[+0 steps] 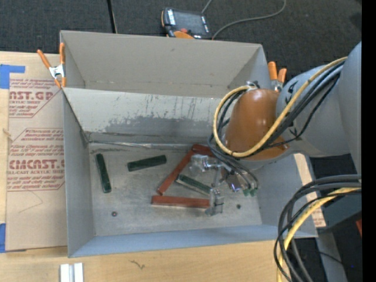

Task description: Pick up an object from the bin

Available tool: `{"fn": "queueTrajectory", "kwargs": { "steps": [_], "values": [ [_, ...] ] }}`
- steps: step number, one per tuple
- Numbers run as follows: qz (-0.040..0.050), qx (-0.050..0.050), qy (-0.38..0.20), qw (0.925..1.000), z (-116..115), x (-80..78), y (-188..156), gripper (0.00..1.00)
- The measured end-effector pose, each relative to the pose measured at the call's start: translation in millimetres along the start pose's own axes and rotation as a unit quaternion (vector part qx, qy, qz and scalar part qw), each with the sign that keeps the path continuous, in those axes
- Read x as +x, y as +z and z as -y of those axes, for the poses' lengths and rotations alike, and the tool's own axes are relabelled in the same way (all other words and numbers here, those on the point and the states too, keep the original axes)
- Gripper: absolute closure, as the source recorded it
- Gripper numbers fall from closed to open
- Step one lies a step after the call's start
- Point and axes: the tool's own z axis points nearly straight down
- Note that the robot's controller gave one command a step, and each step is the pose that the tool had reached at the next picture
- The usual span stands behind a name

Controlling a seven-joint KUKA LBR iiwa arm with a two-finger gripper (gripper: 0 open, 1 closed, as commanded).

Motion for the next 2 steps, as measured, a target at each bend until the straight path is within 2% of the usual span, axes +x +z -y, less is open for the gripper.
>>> {"fn": "queueTrajectory", "kwargs": {
  "steps": [1, 2],
  "values": [
    [-0.0012, 0.001, -0.175, 0.9846, -44.8, -0.2, 32.4, 0.0],
    [-0.0031, 0.001, -0.174, 0.9847, -44.0, 0.6, 32.2, 1.0]
  ]
}}
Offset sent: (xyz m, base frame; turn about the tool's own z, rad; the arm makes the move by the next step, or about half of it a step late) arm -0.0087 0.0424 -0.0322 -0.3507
